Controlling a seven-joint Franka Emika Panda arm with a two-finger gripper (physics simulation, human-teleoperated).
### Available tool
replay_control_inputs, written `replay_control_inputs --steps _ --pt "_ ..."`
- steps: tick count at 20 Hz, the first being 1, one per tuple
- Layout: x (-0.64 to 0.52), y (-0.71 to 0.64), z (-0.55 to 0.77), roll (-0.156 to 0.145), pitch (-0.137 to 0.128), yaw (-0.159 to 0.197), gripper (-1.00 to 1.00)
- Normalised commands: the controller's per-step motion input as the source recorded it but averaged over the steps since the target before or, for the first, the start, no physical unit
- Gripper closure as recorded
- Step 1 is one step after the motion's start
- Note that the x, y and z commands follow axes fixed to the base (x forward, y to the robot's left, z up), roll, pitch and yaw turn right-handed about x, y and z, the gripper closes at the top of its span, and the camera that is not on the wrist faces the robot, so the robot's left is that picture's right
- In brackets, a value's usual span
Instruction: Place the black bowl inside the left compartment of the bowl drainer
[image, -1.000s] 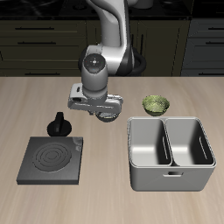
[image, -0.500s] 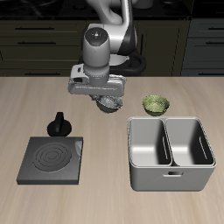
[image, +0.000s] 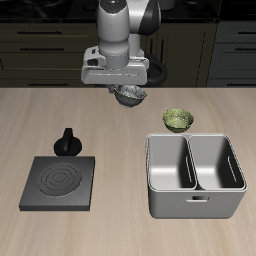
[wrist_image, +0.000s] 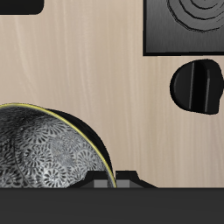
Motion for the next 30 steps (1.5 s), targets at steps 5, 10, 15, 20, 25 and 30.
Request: replay_control_inputs --steps 5,10,15,20,25,30 --pt "-0.06 0.00 0.45 -0.017 -0.053 0.005 1.00" --pt "-0.16 0.01 0.38 0.001 -0.077 0.016 1.00" --pt "-0.09 0.13 0.18 0.016 -0.019 0.040 1.00" --pt "0.19 0.06 0.05 -0.013 0.019 -0.011 1.00" --pt "0.11 0.21 0.34 0.029 -0.039 0.015 1.00" --pt "0.49 0.34 0.41 0.020 -0.030 0.018 1.00"
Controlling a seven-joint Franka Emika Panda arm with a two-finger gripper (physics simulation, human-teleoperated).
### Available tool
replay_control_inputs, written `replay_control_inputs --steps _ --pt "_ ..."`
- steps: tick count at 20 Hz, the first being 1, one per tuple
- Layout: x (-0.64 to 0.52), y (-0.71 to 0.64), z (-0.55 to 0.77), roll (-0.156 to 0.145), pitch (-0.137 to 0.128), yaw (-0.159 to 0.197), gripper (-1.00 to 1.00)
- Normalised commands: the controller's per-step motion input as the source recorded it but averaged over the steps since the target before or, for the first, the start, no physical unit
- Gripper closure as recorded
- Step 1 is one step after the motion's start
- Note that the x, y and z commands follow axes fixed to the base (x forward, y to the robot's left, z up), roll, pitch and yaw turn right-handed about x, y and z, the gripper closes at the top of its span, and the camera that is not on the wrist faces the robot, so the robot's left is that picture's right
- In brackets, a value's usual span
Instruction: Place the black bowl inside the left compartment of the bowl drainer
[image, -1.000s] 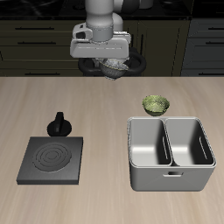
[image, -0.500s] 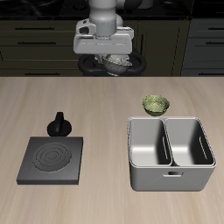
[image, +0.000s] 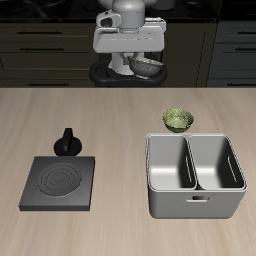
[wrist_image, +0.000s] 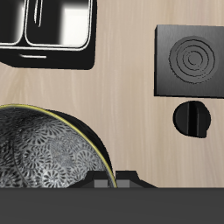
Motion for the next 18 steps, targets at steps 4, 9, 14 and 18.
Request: replay_control_inputs --steps 4,9,14,18 --pt "0.45 0.24 0.19 0.009 0.019 0.012 1.00" --pt "0.49 0.32 0.20 -0.010 -0.003 0.024 1.00" --pt "0.60 0.42 0.09 0.008 0.049 -0.011 1.00" --pt "0.38 0.47 0.04 0.032 0.026 -0.011 1.00"
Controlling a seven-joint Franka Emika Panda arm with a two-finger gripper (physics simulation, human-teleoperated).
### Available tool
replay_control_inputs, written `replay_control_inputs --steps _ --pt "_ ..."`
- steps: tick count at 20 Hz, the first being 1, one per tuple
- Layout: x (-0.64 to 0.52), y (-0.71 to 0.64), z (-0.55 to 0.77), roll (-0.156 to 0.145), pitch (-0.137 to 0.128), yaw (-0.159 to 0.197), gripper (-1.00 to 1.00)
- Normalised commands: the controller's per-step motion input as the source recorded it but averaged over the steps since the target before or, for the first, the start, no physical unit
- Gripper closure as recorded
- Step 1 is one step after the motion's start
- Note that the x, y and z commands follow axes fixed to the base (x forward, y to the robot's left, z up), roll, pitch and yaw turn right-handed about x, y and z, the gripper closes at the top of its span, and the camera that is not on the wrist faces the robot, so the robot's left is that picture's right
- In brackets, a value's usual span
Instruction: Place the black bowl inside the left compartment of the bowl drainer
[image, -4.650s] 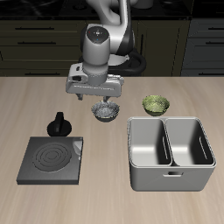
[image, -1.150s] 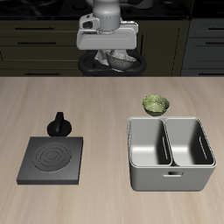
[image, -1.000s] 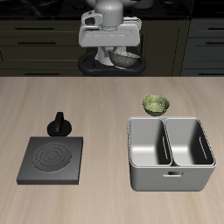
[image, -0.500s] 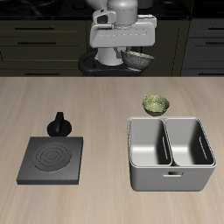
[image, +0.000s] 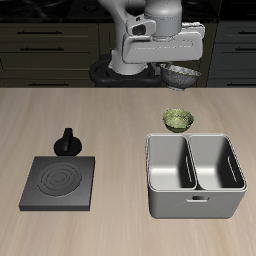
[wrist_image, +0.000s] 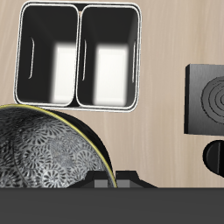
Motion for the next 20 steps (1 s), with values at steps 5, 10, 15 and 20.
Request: replay_control_inputs --steps 5,10,15,20 --pt "0.28 0.38 -0.02 0.030 0.037 0.000 1.00" --pt "0.41 0.28 0.03 -0.027 0.020 0.003 1.00" --pt "0.33 0.14 0.01 -0.041 0.028 0.002 1.00" --pt "0.33 0.17 -0.06 -0.051 0.028 0.019 1.00"
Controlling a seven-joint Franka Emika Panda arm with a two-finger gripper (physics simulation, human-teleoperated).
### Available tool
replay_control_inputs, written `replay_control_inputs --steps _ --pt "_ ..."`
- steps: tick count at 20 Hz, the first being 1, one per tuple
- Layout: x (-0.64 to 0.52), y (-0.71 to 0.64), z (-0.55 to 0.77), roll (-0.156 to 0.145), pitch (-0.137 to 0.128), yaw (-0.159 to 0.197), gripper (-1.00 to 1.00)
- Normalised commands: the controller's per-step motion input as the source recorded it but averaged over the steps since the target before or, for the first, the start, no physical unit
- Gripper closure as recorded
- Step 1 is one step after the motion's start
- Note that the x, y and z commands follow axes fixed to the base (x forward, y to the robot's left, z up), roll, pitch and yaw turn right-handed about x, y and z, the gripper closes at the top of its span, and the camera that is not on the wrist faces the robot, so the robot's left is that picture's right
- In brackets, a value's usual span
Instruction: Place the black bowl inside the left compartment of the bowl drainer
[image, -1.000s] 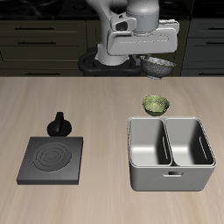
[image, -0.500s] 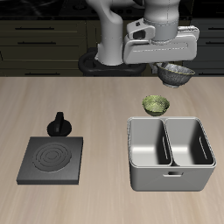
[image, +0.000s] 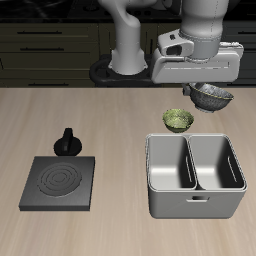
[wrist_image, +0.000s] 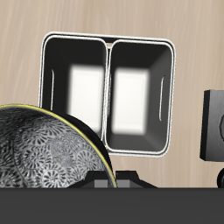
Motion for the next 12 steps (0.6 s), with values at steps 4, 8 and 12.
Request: replay_control_inputs --steps 4,8,12 --pt "0.35 0.28 -0.12 -0.027 0.033 0.012 1.00" --pt "0.23 0.24 -0.11 -0.015 0.016 0.021 1.00" --pt "0.18 0.16 -0.14 -0.025 0.024 0.016 1.00"
